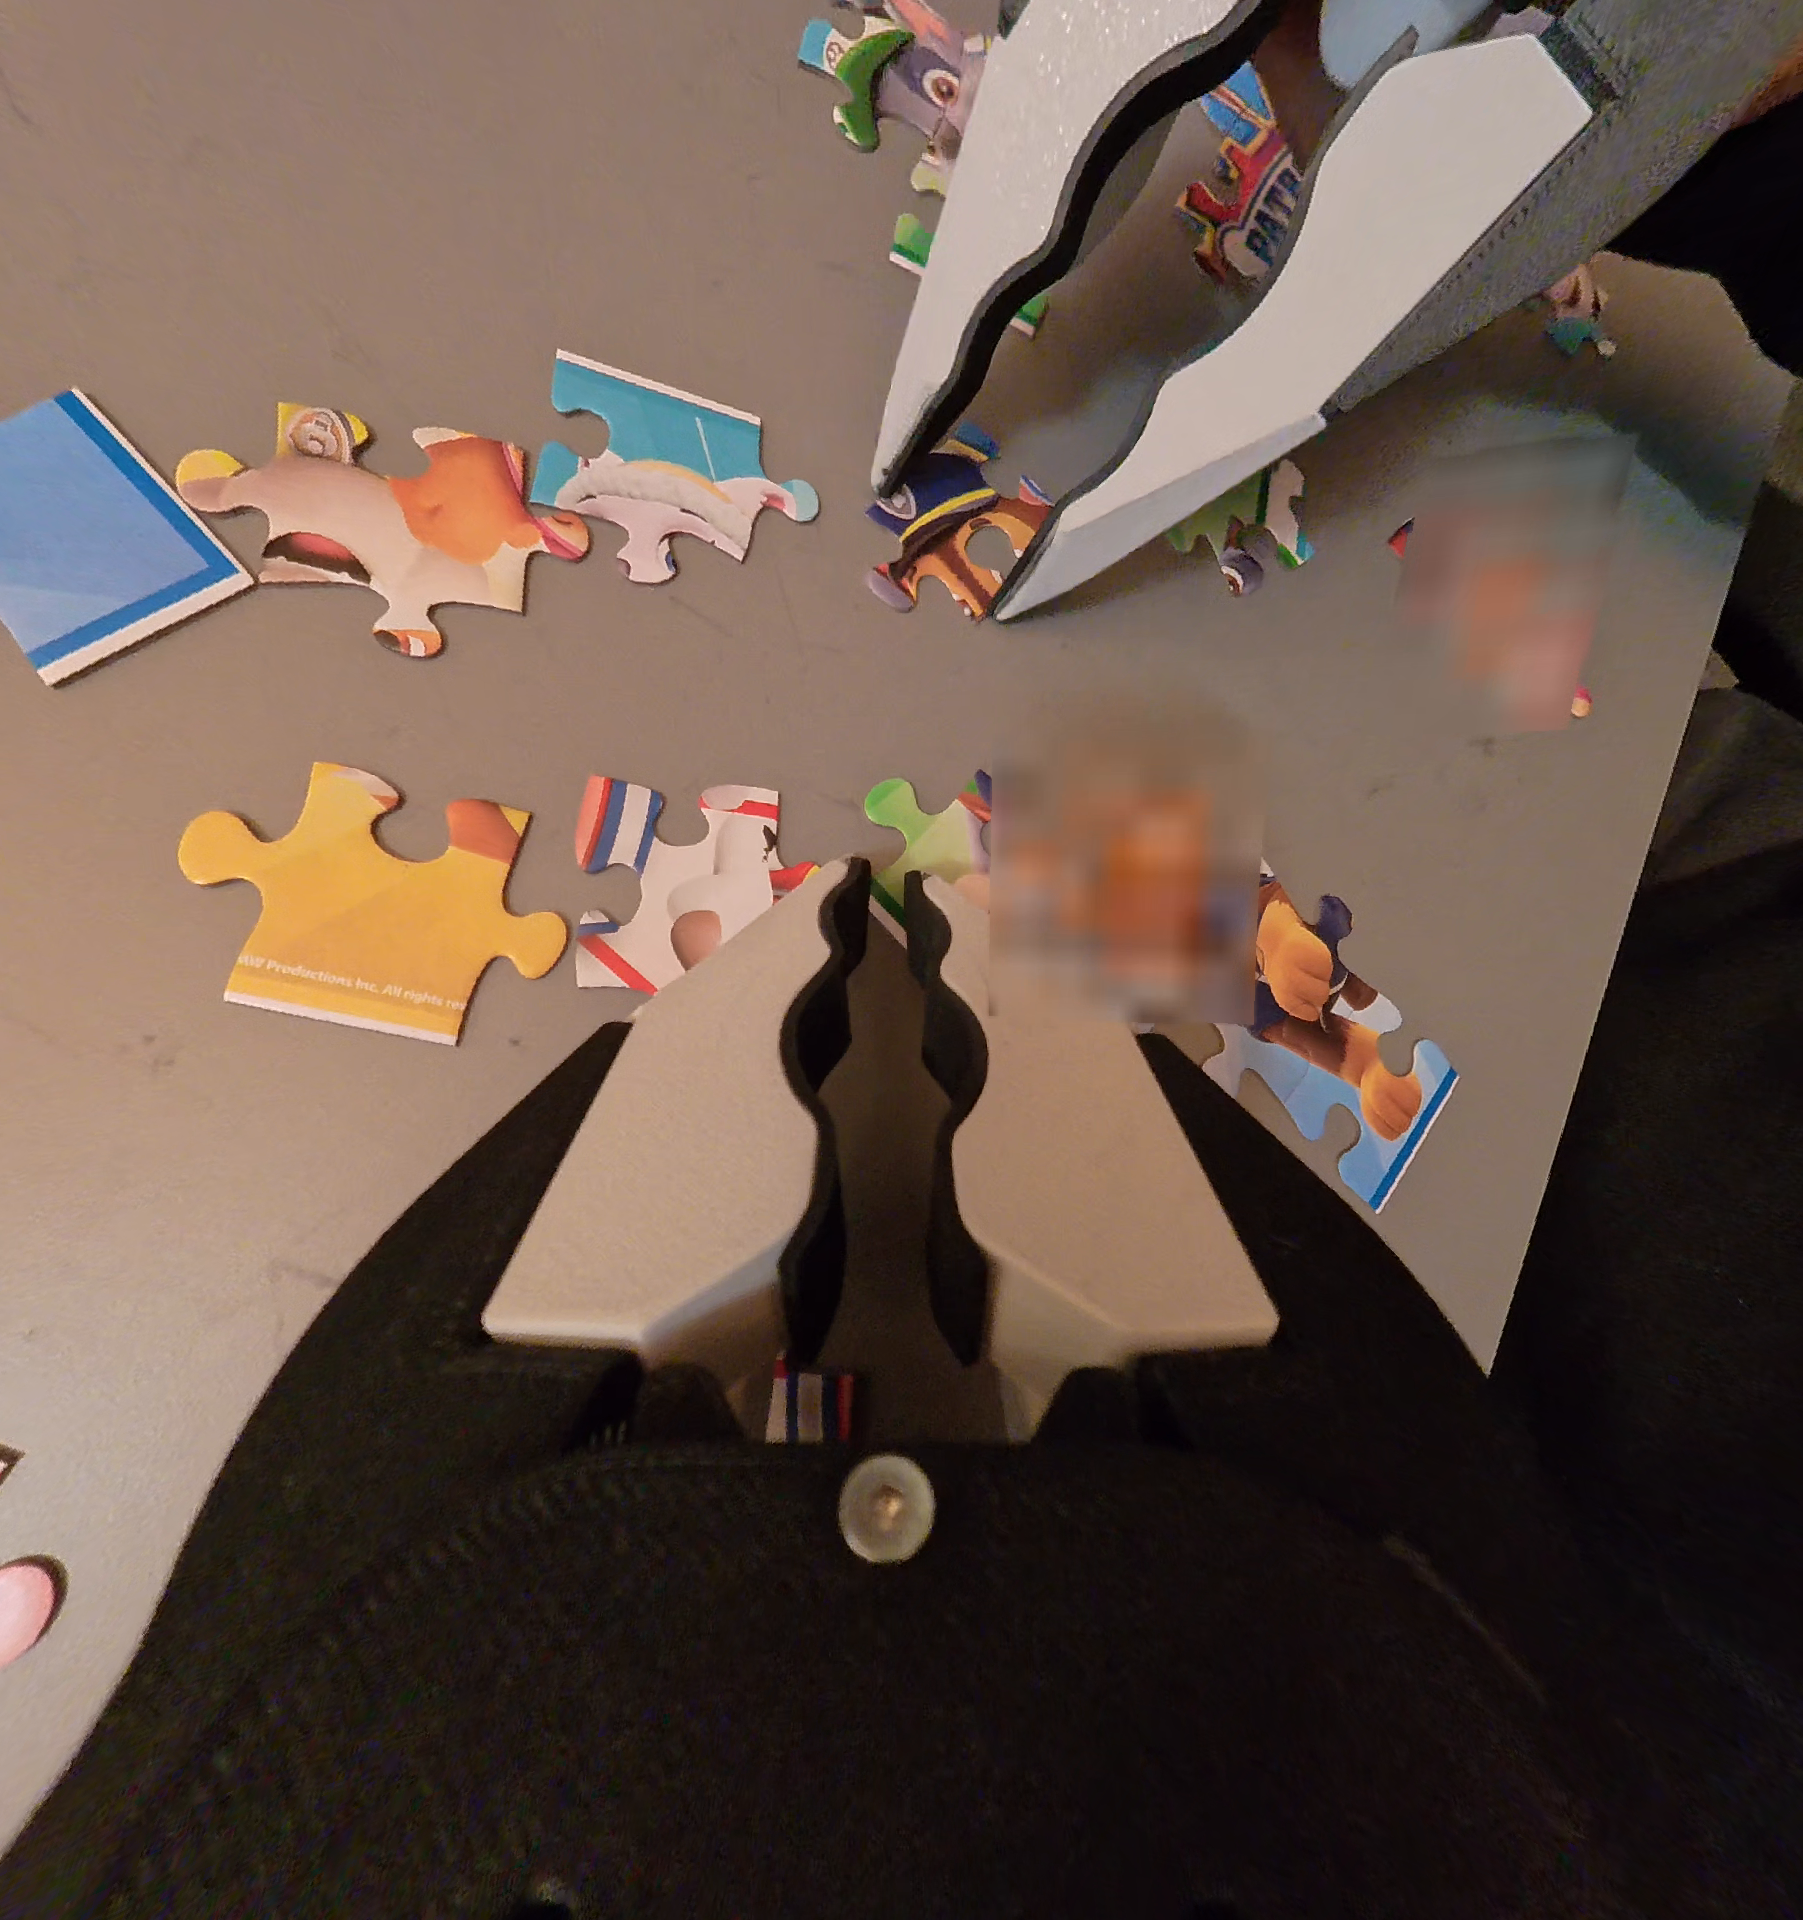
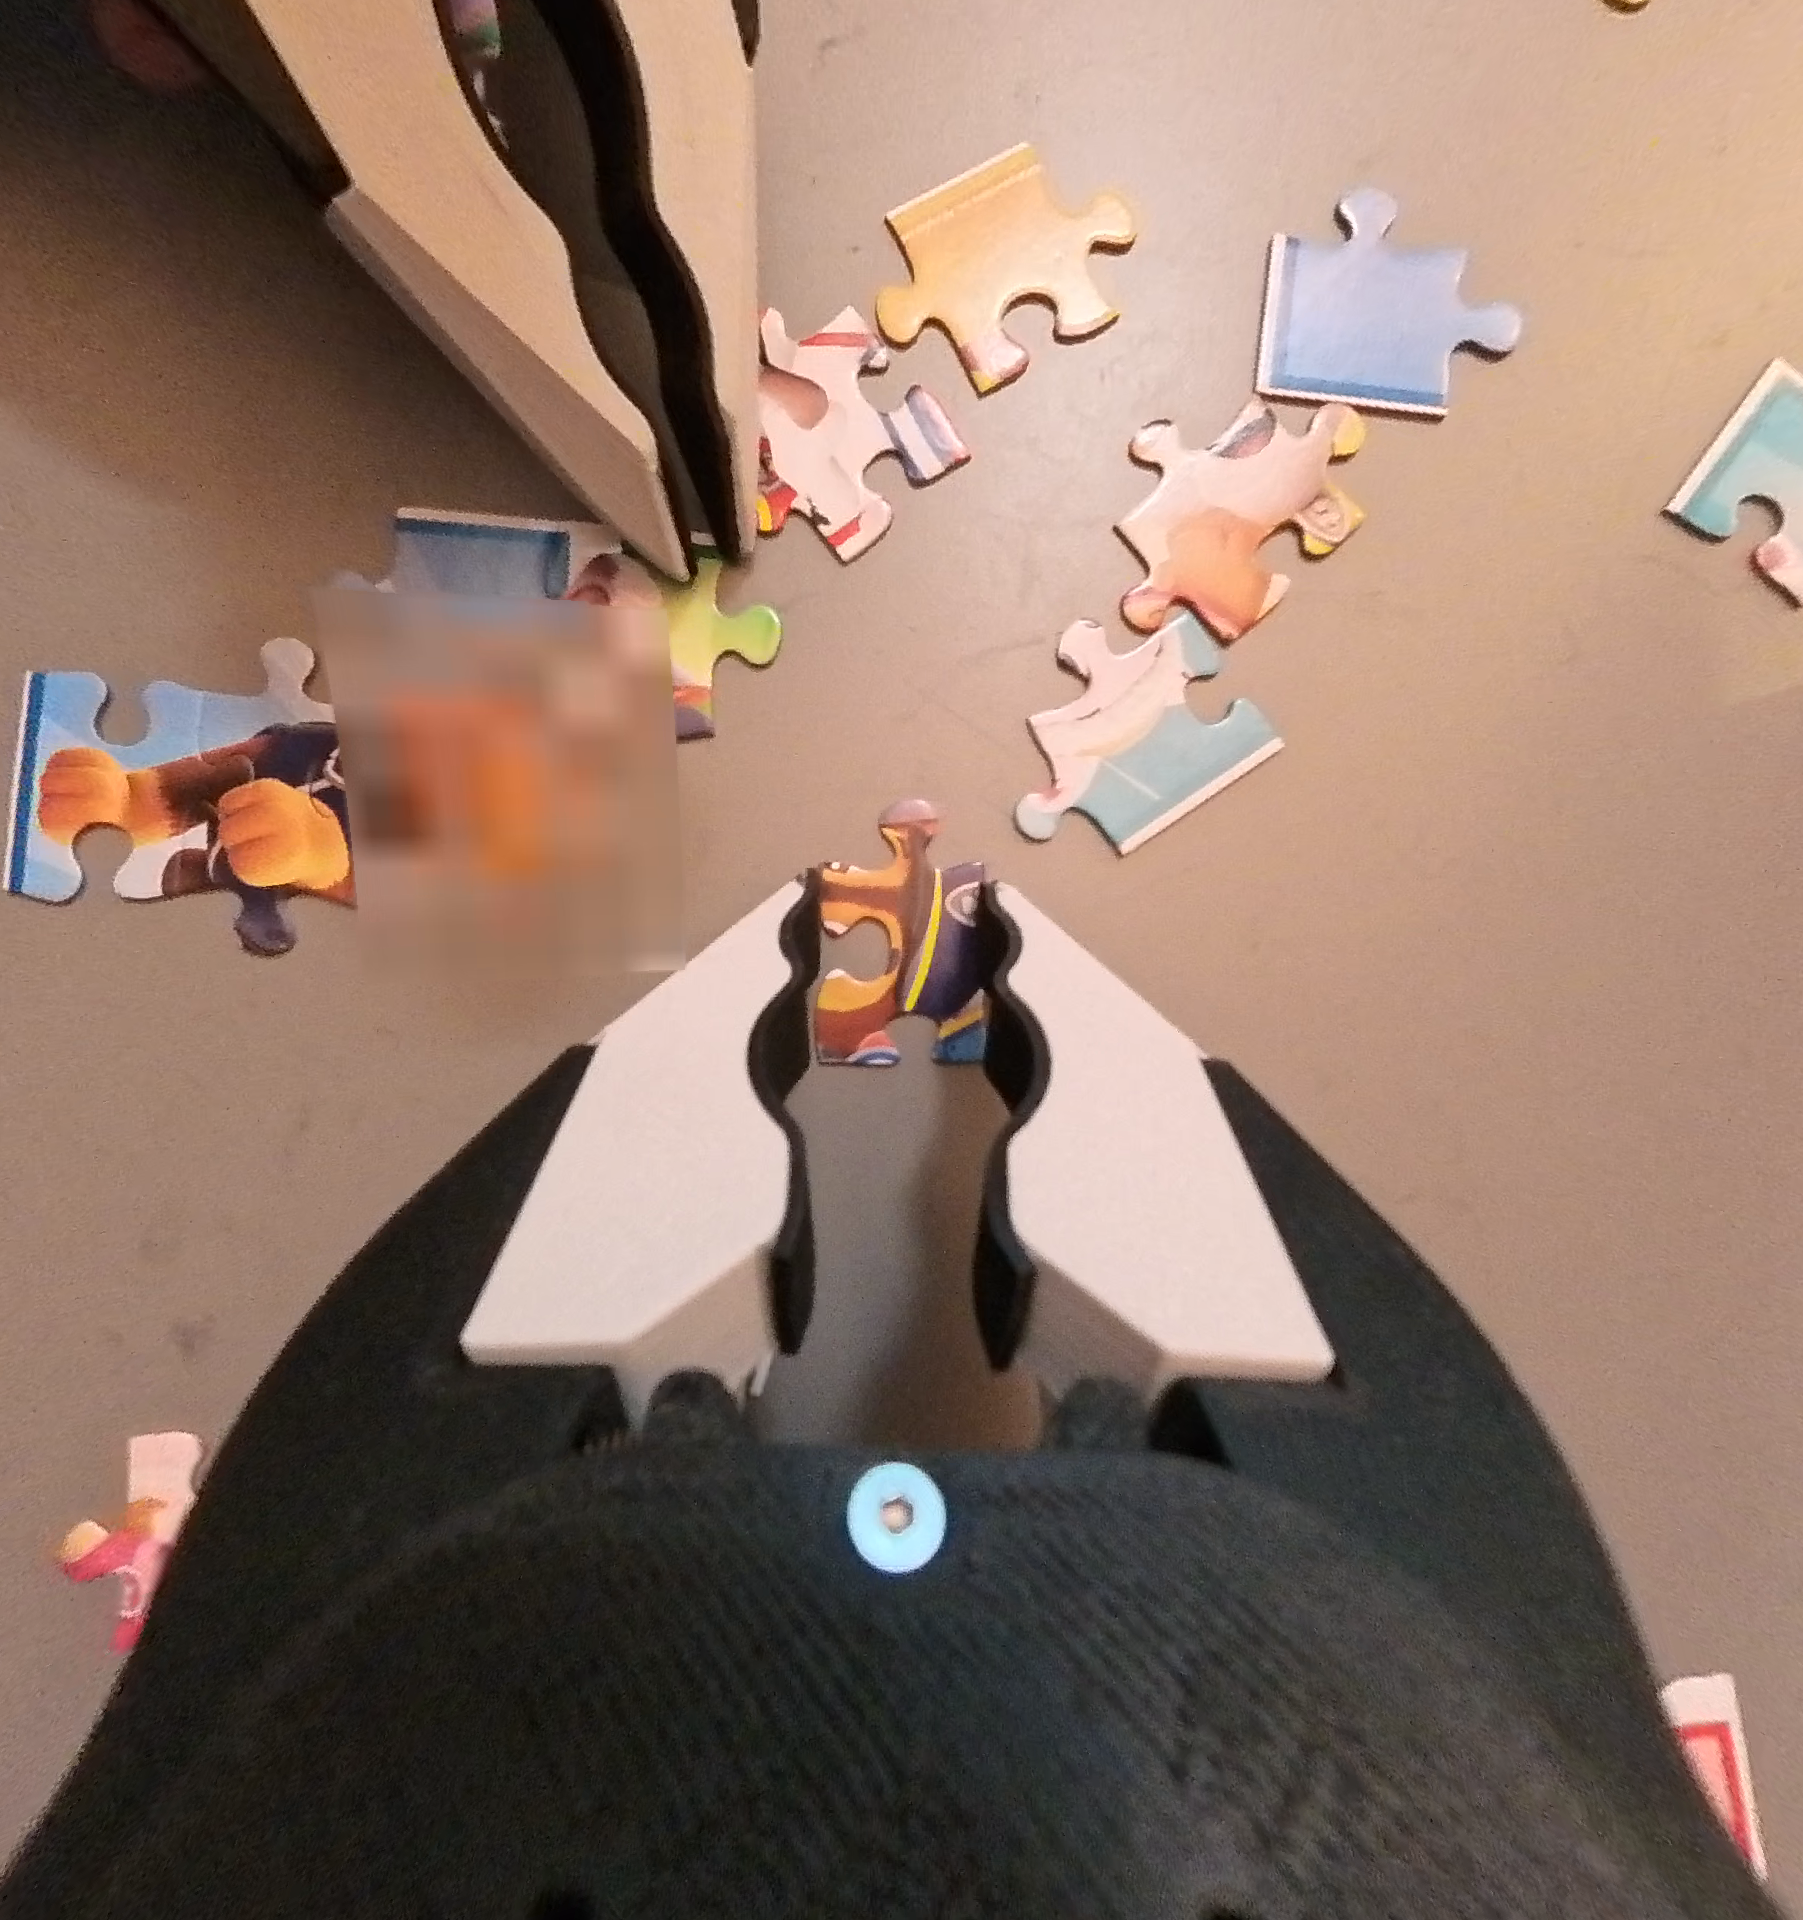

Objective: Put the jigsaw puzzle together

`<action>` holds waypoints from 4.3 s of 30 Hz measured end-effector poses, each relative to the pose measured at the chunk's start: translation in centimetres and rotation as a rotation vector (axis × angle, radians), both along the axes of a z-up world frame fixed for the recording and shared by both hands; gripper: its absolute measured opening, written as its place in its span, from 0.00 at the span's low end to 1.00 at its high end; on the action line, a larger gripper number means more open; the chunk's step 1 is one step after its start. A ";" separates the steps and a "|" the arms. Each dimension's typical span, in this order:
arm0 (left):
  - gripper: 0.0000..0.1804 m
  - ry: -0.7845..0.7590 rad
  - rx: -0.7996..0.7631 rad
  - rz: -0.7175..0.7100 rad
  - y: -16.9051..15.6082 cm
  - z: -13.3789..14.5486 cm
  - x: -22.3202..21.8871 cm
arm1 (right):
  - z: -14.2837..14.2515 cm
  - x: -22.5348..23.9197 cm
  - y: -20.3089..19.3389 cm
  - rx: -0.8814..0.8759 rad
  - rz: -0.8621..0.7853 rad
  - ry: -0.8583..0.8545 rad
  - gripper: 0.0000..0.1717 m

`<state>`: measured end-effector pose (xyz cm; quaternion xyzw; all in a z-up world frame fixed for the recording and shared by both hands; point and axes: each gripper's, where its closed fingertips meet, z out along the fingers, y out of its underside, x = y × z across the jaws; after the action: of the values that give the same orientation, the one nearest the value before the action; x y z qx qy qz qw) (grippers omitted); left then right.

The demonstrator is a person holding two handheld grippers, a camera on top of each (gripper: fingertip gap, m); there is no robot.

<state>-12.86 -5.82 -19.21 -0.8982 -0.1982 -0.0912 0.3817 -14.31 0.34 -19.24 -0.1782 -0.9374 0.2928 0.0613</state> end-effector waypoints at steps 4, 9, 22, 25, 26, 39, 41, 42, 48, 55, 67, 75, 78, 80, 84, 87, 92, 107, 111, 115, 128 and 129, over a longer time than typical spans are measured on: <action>0.02 0.004 -0.004 0.001 0.0 0.0 0.0 | 0.4 0.6 -0.5 -0.021 0.024 0.027 0.00; 0.02 -0.002 0.003 0.000 0.0 0.0 0.0 | 0.5 1.3 -0.5 0.002 0.002 0.005 0.07; 0.02 0.001 0.001 0.001 0.0 0.0 0.0 | 0.1 -9.3 6.2 0.068 -0.312 0.001 0.24; 0.02 -0.004 0.007 -0.002 0.0 0.0 0.0 | -0.1 -9.4 5.5 0.036 -0.315 -0.052 0.24; 0.02 -0.007 0.009 -0.003 0.0 0.0 0.0 | -0.1 -9.3 5.5 0.048 -0.314 -0.043 0.23; 0.02 -0.007 0.008 -0.001 0.0 0.0 0.0 | 0.0 0.8 1.1 0.041 -0.321 0.009 0.09; 0.02 -0.003 0.003 0.000 0.0 0.0 0.0 | 0.2 1.8 0.5 0.043 -0.312 0.049 0.00; 0.02 -0.001 0.001 0.001 0.0 0.0 0.0 | 0.1 2.1 0.3 0.047 -0.312 0.062 0.00; 0.02 0.013 -0.015 0.001 -0.1 0.0 0.0 | 1.3 1.6 1.2 0.047 -0.367 0.131 0.04; 0.03 0.028 -0.017 0.007 -0.1 0.0 -0.2 | 0.4 0.1 1.0 -0.208 -0.537 -0.050 0.33; 0.03 0.021 -0.013 0.013 -0.2 0.0 -0.3 | 0.1 1.1 0.2 -0.144 -0.539 0.091 0.17; 0.03 0.024 -0.021 0.014 -0.3 0.0 -0.3 | 0.7 1.6 0.0 -0.135 -0.527 0.095 0.10; 0.03 0.023 -0.019 0.013 -0.3 0.0 -0.3 | 1.1 1.4 0.7 -0.118 -0.540 0.119 0.11; 0.03 0.022 -0.017 0.013 -0.3 0.0 -0.3 | 1.9 1.1 1.1 -0.151 -0.562 0.137 0.13; 0.03 0.021 -0.015 0.012 -0.3 0.0 -0.3 | 1.3 0.5 1.7 -0.166 -0.602 0.085 0.32; 0.03 0.021 -0.014 0.013 -0.3 0.0 -0.3 | 0.1 0.4 1.2 -0.119 -0.588 0.083 0.39; 0.03 0.017 -0.010 0.013 -0.3 0.0 -0.3 | 0.1 0.2 0.8 -0.131 -0.594 0.094 0.33; 0.03 0.008 0.000 0.012 -0.3 0.0 -0.3 | 0.3 0.7 0.2 -0.114 -0.550 0.111 0.10; 0.03 0.006 0.002 0.012 -0.3 0.0 -0.3 | 0.6 0.6 0.5 -0.113 -0.555 0.119 0.16; 0.03 0.005 0.003 0.012 -0.3 0.0 -0.4 | 0.9 0.2 1.7 -0.109 -0.600 0.126 0.28; 0.03 0.004 0.004 0.014 -0.2 0.0 -0.4 | 0.0 0.8 1.1 -0.092 -0.613 0.068 0.29; 0.03 0.004 0.004 0.014 -0.2 0.0 -0.4 | 0.0 0.8 1.1 -0.093 -0.612 0.069 0.29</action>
<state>-13.21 -6.06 -19.16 -0.8961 -0.2037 -0.0869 0.3846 -13.56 1.44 -19.19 -0.4448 -0.8231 0.3091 0.1703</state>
